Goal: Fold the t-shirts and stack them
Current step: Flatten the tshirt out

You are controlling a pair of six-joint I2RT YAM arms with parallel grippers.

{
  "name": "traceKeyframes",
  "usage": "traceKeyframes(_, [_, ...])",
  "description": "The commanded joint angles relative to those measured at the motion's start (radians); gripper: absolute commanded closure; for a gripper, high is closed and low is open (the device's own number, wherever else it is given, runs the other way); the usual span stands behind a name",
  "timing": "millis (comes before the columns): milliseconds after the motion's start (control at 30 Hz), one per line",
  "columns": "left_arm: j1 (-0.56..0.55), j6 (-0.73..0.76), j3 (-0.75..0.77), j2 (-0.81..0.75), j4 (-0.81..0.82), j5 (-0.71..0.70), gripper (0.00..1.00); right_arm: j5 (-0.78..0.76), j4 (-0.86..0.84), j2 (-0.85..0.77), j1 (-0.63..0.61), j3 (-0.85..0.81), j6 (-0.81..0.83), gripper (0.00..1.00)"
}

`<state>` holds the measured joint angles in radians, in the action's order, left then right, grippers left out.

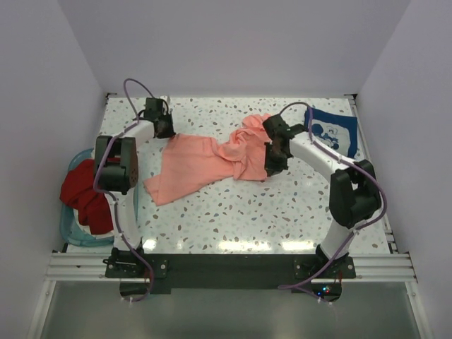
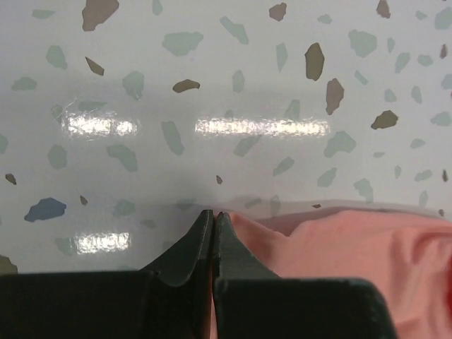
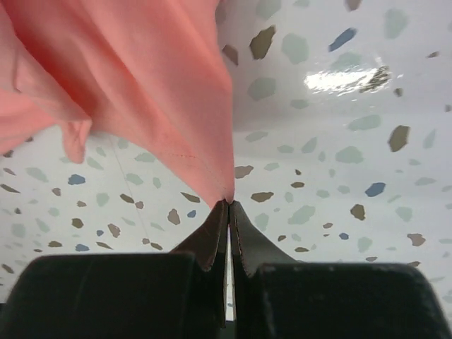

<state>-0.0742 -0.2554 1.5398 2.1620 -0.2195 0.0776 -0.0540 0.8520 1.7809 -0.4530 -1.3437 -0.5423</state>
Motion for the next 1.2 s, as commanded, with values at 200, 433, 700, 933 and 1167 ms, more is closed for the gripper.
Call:
traceKeyframes(200, [0.004, -0.182, 0.020, -0.390, 0.123, -0.032, 1.00, -0.015, 0.122, -0.193, 0.169, -0.290, 0.033, 1.00])
traceKeyframes(433, [0.004, -0.263, -0.076, -0.712, 0.204, -0.156, 1.00, -0.177, 0.191, -0.273, 0.191, -0.662, 0.070, 1.00])
traceKeyframes(700, [0.004, -0.283, -0.176, -1.101, 0.275, -0.314, 1.00, -0.362, -0.069, -0.568, 0.191, -0.681, 0.120, 1.00])
traceKeyframes(933, [0.004, -0.242, -0.143, -1.251, 0.261, -0.386, 1.00, -0.458, -0.146, -0.595, 0.191, -0.860, 0.237, 1.00])
traceKeyframes(1167, [0.004, -0.252, -0.093, -1.110, 0.223, -0.276, 1.00, -0.443, -0.206, -0.483, 0.191, -0.893, 0.286, 1.00])
